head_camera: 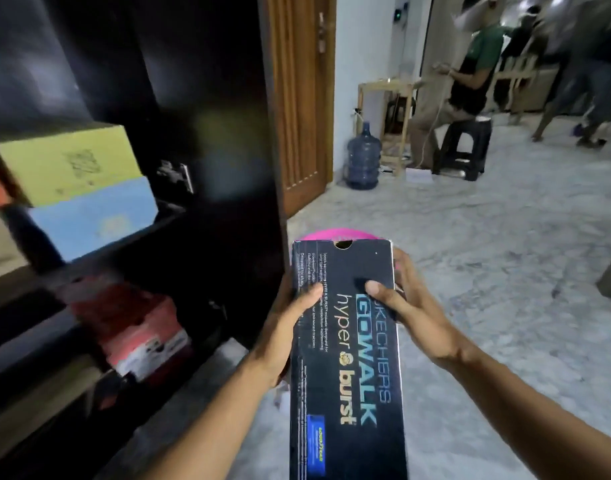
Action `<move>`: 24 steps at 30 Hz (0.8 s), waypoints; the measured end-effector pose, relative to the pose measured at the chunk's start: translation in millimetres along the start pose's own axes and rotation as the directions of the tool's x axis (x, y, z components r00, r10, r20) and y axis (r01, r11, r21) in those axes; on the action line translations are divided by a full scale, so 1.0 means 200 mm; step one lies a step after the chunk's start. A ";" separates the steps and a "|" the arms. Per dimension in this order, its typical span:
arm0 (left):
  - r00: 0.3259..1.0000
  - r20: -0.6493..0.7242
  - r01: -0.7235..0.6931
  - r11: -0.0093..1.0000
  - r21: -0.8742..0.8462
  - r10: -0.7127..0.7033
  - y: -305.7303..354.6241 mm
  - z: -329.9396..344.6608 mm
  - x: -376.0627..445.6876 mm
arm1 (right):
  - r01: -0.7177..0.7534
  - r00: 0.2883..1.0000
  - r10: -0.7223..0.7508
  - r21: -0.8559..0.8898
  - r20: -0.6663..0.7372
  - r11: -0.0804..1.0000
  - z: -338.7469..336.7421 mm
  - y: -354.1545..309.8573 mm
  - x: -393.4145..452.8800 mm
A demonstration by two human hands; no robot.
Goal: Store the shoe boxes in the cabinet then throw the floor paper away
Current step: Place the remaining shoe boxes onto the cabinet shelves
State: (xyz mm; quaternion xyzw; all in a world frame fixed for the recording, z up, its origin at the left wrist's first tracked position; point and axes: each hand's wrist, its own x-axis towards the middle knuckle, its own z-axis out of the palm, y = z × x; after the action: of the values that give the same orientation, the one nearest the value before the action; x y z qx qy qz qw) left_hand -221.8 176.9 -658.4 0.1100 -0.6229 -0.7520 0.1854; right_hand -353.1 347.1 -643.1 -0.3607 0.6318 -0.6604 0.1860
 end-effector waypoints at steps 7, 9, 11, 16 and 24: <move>0.957 -0.248 -0.143 0.989 0.044 0.149 0.48 -0.52 -0.22 | 0.153 0.968 -0.162 0.061 0.194 0.986 0.64 -0.33 0.29; 0.934 -0.311 -0.176 0.984 0.031 0.177 0.61 -0.66 -0.29 | 0.189 0.951 -0.200 0.070 0.235 0.980 0.82 -0.41 0.38; 0.905 -0.370 -0.216 0.976 0.027 0.211 0.74 -0.77 -0.32 | 0.206 0.932 -0.228 0.105 0.282 0.973 0.97 -0.48 0.45; 0.796 -0.510 -0.348 0.936 0.056 0.326 1.11 -0.98 -0.27 | 0.139 0.894 -0.222 0.231 0.389 0.963 1.22 -0.59 0.58; 0.707 -0.635 -0.231 0.950 0.209 0.311 1.61 -1.16 0.05 | -0.016 0.874 -0.156 0.347 0.460 0.938 1.31 -0.55 0.78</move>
State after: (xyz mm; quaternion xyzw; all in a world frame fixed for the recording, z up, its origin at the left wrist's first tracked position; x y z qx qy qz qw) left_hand -93.7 -86.0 -389.0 0.2862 -0.5676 -0.5919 0.4955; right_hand -248.0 68.9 -513.4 -0.4986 0.4282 -0.6554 0.3721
